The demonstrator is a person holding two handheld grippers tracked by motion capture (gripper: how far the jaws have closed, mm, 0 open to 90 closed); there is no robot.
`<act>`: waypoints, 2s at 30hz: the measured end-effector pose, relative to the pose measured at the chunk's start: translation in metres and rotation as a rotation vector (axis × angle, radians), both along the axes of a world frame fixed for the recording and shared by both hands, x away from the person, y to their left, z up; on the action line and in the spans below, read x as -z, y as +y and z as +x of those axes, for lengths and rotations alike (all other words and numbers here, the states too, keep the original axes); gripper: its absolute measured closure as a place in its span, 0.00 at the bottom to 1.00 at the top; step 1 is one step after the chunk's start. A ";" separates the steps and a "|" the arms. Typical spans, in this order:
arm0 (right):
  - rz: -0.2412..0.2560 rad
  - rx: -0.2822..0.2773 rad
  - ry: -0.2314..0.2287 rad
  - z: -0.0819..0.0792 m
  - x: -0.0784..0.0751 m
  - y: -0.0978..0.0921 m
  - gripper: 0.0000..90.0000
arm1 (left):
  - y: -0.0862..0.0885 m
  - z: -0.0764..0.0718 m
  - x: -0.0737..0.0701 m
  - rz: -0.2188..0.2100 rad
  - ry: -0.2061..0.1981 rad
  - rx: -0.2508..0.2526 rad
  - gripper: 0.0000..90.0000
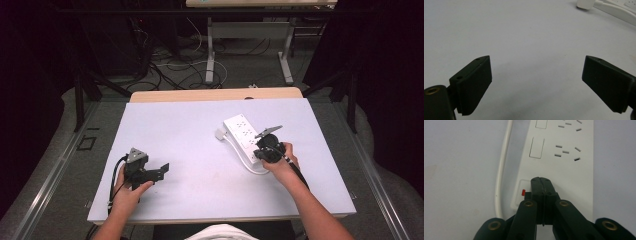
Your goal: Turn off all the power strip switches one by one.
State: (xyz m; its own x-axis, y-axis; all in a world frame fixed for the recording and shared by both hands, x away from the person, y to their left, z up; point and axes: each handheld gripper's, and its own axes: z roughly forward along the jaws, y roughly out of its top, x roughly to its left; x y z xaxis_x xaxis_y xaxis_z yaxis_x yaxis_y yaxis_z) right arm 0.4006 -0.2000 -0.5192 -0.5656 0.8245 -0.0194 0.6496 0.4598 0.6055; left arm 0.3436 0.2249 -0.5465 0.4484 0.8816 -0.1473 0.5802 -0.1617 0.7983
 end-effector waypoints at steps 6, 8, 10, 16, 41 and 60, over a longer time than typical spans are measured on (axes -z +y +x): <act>0.024 0.000 0.021 0.002 -0.001 0.001 1.00 | 0.001 0.000 0.000 0.003 0.001 0.000 0.10; 0.043 0.001 0.032 0.004 -0.003 0.002 1.00 | 0.001 0.000 0.000 0.001 0.001 0.000 0.10; 0.040 0.007 0.028 0.004 -0.004 0.001 1.00 | 0.002 0.000 -0.001 0.001 0.009 0.004 0.10; 0.051 0.003 0.036 0.009 -0.010 0.003 1.00 | 0.001 0.000 -0.001 0.001 0.010 0.004 0.10; 0.066 0.026 0.047 0.037 -0.017 0.012 1.00 | 0.004 0.001 0.000 0.006 0.001 -0.021 0.08; 0.076 0.038 0.047 0.056 -0.015 0.033 1.00 | 0.004 0.002 0.004 0.017 -0.001 -0.018 0.01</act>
